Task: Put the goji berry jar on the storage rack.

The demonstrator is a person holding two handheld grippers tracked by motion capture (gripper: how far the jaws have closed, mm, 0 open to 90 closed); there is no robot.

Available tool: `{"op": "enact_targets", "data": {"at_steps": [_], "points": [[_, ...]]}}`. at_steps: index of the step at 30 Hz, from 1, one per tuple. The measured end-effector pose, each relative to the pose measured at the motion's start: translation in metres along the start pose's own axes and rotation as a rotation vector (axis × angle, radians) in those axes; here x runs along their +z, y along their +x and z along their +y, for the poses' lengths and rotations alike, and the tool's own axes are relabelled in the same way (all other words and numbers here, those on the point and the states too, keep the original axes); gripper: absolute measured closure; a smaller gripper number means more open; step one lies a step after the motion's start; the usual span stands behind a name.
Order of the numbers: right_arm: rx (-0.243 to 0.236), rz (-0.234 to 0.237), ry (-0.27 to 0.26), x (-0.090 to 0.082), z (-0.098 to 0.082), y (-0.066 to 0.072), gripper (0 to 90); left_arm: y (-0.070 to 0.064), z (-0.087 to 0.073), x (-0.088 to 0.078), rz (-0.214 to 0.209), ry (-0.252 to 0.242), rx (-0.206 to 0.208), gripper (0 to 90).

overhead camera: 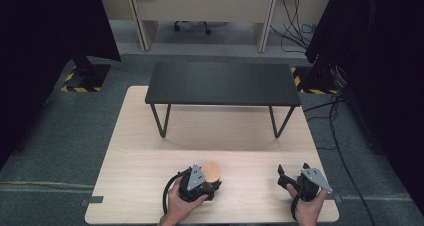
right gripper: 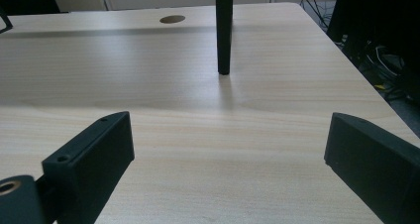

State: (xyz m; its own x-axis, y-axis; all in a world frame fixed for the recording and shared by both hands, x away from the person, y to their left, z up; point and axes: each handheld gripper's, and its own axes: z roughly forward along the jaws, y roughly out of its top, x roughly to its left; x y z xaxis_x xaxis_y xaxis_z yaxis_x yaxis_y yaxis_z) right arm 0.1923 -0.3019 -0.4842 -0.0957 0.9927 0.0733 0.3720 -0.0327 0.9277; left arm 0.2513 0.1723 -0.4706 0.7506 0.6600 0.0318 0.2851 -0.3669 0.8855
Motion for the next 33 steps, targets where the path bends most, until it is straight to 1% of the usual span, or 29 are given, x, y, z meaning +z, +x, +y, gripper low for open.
{"op": "enact_targets", "data": {"at_steps": [1,2,3,4,5,6,8,9,10,11,12,13,14,15,16,18,21,24,25,26,30,31,32,33], "points": [[0.0,0.0,0.001,0.0,0.0,0.0,5.0,0.001,0.006,-0.001,0.011,0.016,-0.001,25.6],[0.0,0.0,0.001,0.0,0.0,0.0,5.0,0.001,0.006,-0.001,0.011,0.016,-0.001,25.6],[0.0,0.0,0.001,0.0,0.0,0.0,5.0,0.001,0.007,-0.002,0.017,0.013,-0.006,25.7],[0.001,0.0,0.001,0.0,0.0,0.0,5.0,0.003,0.012,-0.007,0.035,0.006,-0.017,25.7],[0.001,0.0,0.001,0.0,0.0,0.0,5.0,0.003,0.012,-0.007,0.035,0.006,-0.017,25.7],[0.001,0.0,0.001,0.0,0.0,0.0,5.0,0.004,0.014,-0.01,0.054,-0.001,-0.019,25.7],[0.003,-0.001,0.004,0.0,0.001,0.0,5.0,0.009,0.017,-0.016,0.079,-0.024,-0.043,25.7],[0.003,-0.001,0.004,0.0,0.001,0.0,5.0,0.015,0.021,-0.024,0.104,-0.049,-0.077,25.7],[0.003,-0.001,0.004,0.0,0.001,0.0,5.0,0.015,0.021,-0.024,0.104,-0.049,-0.077,25.7],[0.002,-0.001,0.004,0.0,0.001,0.0,5.0,0.018,0.023,-0.03,0.137,-0.073,-0.098,25.7],[0.002,-0.002,0.005,0.0,0.001,0.0,5.0,0.022,0.025,-0.033,0.143,-0.081,-0.105,25.7],[0.002,-0.001,0.006,0.001,0.001,0.0,5.0,0.026,0.026,-0.036,0.138,-0.085,-0.113,25.6],[0.002,-0.002,0.007,0.001,0.001,0.0,5.0,0.026,0.026,-0.036,0.138,-0.085,-0.113,25.6],[0.002,-0.002,0.007,0.001,0.001,0.0,5.0,0.029,0.029,-0.04,0.152,-0.093,-0.114,25.6],[0.002,-0.003,0.007,0.001,0.001,0.0,5.0,0.029,0.029,-0.04,0.152,-0.093,-0.114,25.6],[0.002,-0.003,0.008,0.001,0.001,0.0,5.0,0.03,0.031,-0.044,0.167,-0.093,-0.108,25.7],[0.001,-0.003,0.008,0.001,0.002,0.001,5.0,0.03,0.034,-0.047,0.183,-0.099,-0.112,25.7],[-0.001,-0.006,0.007,0.001,0.001,0.001,4.9,0.034,0.037,-0.052,0.178,-0.108,-0.121,25.7],[-0.003,-0.008,0.007,0.001,0.001,0.002,4.6,0.035,0.039,-0.055,0.19,-0.118,-0.124,25.7],[-0.007,-0.005,0.008,0.001,0.001,0.002,4.2,0.035,0.039,-0.055,0.19,-0.118,-0.124,25.6],[-0.016,0.003,0.015,0.001,0.003,0.001,3.0,0.037,0.05,-0.062,0.217,-0.135,-0.124,25.6],[-0.019,0.006,0.016,0.001,0.003,0.0,2.7,0.039,0.056,-0.066,0.23,-0.148,-0.121,25.6],[-0.019,0.006,0.016,0.001,0.003,0.0,2.7,0.039,0.056,-0.066,0.23,-0.148,-0.121,25.6],[-0.022,0.012,0.016,0.002,0.003,0.0,2.5,0.039,0.06,-0.068,0.239,-0.153,-0.12,25.6]]}}
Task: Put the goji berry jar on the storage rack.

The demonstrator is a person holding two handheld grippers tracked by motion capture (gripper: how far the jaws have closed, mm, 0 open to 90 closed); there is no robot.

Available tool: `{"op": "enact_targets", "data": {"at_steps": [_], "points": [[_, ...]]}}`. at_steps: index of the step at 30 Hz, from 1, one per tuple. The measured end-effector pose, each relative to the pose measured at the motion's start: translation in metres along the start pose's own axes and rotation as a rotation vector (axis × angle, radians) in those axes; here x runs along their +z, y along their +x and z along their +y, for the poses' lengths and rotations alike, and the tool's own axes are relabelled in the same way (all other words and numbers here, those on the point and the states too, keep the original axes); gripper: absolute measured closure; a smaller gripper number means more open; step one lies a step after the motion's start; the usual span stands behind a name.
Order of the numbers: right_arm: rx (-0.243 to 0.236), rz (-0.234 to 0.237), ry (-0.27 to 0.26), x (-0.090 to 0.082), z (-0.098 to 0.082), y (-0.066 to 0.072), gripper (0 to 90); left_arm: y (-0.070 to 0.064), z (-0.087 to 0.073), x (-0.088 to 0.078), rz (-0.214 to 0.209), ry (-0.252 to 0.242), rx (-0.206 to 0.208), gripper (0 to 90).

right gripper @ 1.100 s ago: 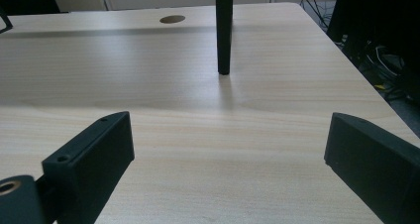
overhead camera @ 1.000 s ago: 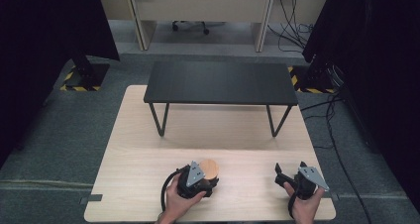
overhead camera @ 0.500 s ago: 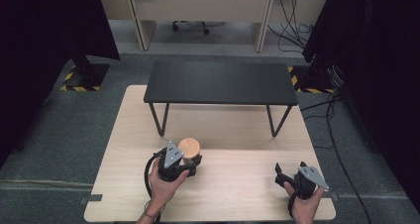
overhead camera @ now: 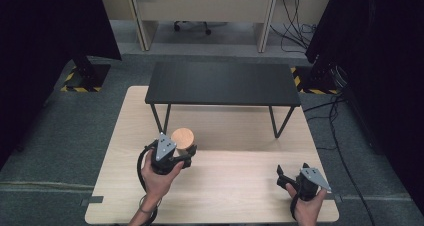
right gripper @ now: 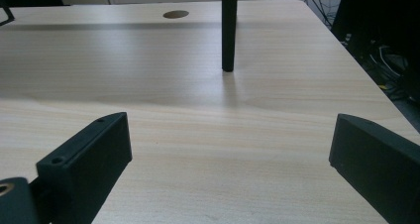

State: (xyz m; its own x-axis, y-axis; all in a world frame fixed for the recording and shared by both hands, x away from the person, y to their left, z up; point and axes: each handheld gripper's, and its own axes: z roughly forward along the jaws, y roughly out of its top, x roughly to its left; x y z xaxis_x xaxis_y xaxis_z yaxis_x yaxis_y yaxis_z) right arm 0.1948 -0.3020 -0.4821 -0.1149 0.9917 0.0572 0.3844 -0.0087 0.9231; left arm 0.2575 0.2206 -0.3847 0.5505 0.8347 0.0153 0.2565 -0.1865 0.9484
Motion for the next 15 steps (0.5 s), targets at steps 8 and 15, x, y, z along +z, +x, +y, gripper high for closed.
{"op": "enact_targets", "data": {"at_steps": [8,15], "points": [[-0.013,0.034,0.026,0.002,0.005,-0.005,1.7,0.006,0.033,-0.008,0.032,-0.026,-0.012,25.7],[-0.025,0.046,0.07,0.006,0.012,-0.005,1.8,0.007,0.046,-0.01,0.049,-0.05,-0.001,25.6]]}}
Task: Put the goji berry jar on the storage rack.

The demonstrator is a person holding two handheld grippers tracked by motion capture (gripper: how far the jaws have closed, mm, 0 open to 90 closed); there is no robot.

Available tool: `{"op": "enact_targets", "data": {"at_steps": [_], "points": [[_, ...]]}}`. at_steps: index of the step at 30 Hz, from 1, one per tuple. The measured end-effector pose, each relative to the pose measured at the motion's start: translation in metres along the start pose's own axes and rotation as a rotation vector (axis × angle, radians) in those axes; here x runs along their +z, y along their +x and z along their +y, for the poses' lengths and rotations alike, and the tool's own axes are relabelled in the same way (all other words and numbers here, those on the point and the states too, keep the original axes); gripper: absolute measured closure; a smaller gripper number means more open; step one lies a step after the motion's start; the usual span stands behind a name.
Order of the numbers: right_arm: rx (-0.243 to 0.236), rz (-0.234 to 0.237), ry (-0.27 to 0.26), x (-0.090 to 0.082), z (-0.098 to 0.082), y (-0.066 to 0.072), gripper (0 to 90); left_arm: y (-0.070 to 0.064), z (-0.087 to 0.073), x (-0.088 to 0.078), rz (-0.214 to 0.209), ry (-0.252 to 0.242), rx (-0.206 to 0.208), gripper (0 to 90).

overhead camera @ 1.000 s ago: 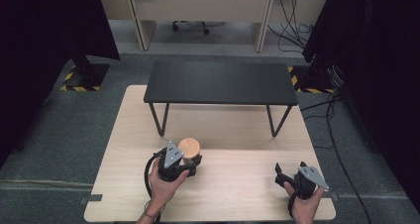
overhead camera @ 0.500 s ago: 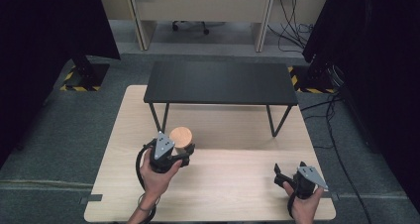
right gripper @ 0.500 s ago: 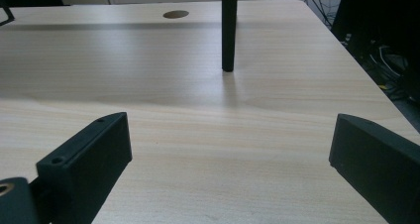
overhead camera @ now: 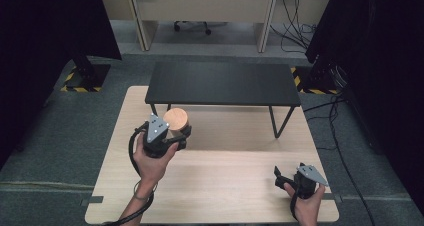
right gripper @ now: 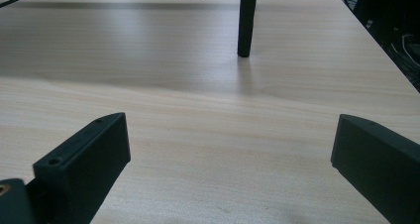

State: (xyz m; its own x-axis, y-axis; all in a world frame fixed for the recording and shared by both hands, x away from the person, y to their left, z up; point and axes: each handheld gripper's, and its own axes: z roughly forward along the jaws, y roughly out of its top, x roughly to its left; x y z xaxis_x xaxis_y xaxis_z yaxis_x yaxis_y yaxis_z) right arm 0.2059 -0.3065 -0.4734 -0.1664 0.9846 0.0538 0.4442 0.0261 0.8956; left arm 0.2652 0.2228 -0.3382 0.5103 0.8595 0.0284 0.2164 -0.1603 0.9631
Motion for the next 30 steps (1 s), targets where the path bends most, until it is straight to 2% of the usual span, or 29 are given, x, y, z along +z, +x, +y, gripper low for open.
{"op": "enact_targets", "data": {"at_steps": [4,8,13,17,21,30], "points": [[0.004,-0.002,0.001,0.0,0.0,0.0,1.8,0.001,0.011,0.0,0.004,-0.012,0.002,25.6],[0.01,-0.004,0.007,0.001,0.001,0.0,1.8,0.004,0.031,0.006,0.025,-0.01,0.003,25.7],[0.017,-0.001,0.018,0.002,0.003,-0.001,1.8,0.011,0.057,0.021,0.063,0.003,0.0,25.7],[0.015,-0.002,0.017,0.002,0.003,-0.001,1.8,0.016,0.071,0.037,0.102,0.01,0.006,25.7],[0.017,-0.002,0.013,0.002,0.002,-0.001,1.8,0.02,0.079,0.051,0.124,0.021,0.009,25.7],[0.022,0.002,0.013,0.001,0.002,-0.002,1.9,0.025,0.088,0.07,0.156,0.045,0.013,25.7]]}}
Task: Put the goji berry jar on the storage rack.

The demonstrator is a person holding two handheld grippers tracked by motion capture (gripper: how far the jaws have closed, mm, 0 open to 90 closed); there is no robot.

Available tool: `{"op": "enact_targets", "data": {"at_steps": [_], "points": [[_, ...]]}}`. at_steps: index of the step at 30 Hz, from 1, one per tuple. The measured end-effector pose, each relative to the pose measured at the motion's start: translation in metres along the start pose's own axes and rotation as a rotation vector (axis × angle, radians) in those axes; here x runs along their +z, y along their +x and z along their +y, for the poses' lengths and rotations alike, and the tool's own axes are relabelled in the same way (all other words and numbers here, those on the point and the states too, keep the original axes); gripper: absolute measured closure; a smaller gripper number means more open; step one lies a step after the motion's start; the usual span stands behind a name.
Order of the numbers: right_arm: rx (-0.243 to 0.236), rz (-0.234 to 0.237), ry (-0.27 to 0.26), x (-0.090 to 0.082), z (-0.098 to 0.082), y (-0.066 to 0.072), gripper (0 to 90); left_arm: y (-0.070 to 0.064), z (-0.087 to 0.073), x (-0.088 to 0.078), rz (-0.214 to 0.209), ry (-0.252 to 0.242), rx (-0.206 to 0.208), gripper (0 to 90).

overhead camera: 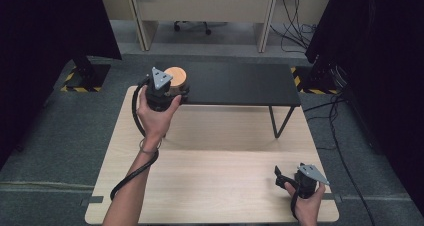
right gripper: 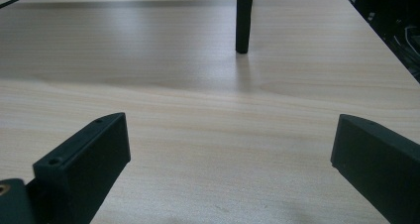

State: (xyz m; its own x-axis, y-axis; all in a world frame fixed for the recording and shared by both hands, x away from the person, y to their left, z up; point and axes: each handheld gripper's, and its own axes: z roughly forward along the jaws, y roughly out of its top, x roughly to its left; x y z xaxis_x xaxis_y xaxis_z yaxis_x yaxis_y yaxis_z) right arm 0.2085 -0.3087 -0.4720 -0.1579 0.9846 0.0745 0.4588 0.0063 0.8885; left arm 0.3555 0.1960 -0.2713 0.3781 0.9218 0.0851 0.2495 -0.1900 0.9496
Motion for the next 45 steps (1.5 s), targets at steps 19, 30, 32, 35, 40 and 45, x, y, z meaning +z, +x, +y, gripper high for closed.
{"op": "enact_targets", "data": {"at_steps": [19,30,32,35,40,45], "points": [[0.0,0.003,-0.004,0.0,-0.001,0.0,2.0,-0.01,0.011,0.049,-0.003,0.057,0.0,25.7],[-0.009,-0.005,-0.015,-0.001,-0.003,0.002,2.3,0.008,0.011,0.058,-0.052,0.063,-0.064,25.7],[-0.01,-0.007,-0.016,-0.002,-0.003,0.002,2.3,0.01,0.011,0.058,-0.06,0.062,-0.064,25.7],[-0.013,-0.006,-0.014,-0.001,-0.003,0.002,2.3,0.013,0.009,0.057,-0.071,0.055,-0.073,25.7],[-0.013,-0.006,-0.014,-0.001,-0.003,0.002,2.3,0.013,0.009,0.057,-0.072,0.056,-0.074,25.7],[-0.015,-0.006,-0.015,-0.001,-0.003,0.002,2.3,0.01,0.008,0.058,-0.063,0.054,-0.066,25.7]]}}
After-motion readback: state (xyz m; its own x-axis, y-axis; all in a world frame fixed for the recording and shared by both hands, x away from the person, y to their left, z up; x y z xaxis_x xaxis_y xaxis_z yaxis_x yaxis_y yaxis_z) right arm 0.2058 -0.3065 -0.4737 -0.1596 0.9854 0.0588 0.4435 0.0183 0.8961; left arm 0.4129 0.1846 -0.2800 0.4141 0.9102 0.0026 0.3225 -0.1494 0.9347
